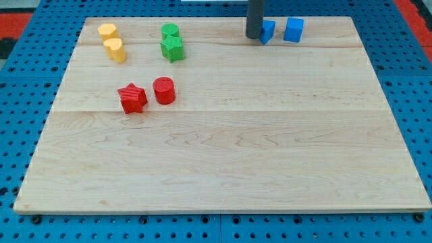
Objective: Move the red star to the blue cube
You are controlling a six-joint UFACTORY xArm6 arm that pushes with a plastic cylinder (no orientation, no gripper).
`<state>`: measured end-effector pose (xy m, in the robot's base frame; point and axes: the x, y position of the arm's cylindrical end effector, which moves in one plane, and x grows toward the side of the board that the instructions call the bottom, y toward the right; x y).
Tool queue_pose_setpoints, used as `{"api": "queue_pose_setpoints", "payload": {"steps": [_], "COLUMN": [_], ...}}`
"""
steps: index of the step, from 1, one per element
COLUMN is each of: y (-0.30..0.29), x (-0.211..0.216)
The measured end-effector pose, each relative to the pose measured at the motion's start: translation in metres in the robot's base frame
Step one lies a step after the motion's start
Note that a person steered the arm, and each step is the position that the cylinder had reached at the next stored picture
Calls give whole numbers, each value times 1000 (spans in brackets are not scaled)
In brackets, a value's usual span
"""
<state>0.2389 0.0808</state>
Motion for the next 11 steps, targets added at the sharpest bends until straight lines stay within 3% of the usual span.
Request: {"api": "queue_pose_setpoints", "payload": {"steps": [1,2,3,4,5,6,9,11], "y": [13,-31,-72,-163,-270,-331,-162,-130], "x": [-3,65,171,241,273,258,146,119]}}
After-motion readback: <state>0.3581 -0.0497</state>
